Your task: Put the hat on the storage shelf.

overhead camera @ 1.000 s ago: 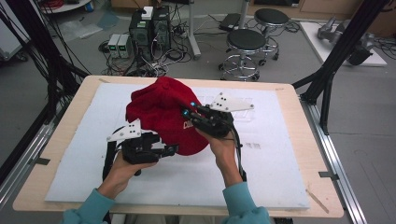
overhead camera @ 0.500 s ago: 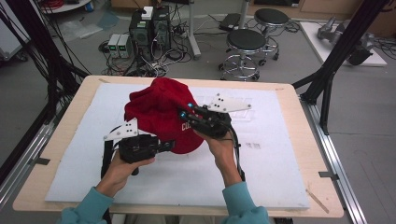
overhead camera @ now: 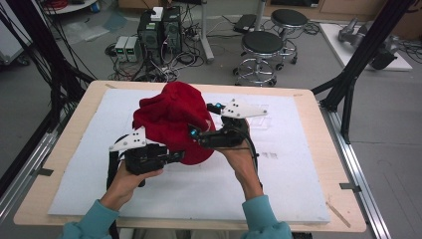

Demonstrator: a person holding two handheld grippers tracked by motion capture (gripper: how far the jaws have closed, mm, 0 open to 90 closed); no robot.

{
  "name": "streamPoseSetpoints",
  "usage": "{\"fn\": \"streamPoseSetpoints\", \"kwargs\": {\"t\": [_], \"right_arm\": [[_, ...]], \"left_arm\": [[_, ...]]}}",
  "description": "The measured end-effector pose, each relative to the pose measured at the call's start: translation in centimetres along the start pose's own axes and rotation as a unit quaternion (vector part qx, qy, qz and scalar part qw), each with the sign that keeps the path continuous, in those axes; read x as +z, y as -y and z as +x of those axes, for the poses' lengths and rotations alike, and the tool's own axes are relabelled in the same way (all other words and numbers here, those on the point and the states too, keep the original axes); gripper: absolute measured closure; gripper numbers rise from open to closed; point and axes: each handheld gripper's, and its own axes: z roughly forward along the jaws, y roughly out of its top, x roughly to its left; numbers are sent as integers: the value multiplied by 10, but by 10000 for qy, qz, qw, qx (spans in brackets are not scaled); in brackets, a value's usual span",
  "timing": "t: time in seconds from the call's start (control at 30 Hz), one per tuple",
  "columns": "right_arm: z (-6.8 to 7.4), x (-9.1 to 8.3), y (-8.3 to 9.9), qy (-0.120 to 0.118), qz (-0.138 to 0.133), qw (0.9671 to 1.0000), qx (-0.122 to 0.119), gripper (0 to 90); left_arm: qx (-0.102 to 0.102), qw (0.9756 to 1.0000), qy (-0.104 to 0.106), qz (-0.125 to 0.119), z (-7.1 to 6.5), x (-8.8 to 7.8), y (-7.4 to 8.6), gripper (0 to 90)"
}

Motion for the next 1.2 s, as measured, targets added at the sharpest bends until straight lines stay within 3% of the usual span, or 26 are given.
{"fn": "streamPoseSetpoints", "kwargs": {"t": [0.2,0.27,0.37,0.53,0.77,0.83,0.93,1.03,1.2], "right_arm": [[2,-2,0,0,207,9996,-170,103],[2,-6,1,105,369,9990,-214,103],[0,-11,2,176,393,9989,-210,103],[-8,-34,17,499,443,9976,-185,103],[-14,-60,33,745,496,9959,-104,103],[-17,-70,36,853,720,9937,-100,103],[-17,-84,41,914,480,9946,-77,103],[-20,-95,49,1039,553,9930,-103,103],[-26,-116,66,1285,543,9902,48,103]], "left_arm": [[-15,9999,-166,20,4,-2,-2,848],[55,9997,-236,63,6,-3,-5,848],[147,9993,-325,82,9,-4,-12,848],[321,9980,-534,125,19,-2,-29,848],[475,9957,-763,219,32,4,-44,848],[529,9948,-832,253,36,7,-47,848],[575,9936,-922,300,41,10,-52,848],[601,9923,-1030,338,47,13,-57,848],[677,9897,-1192,420,56,19,-65,848]]}}
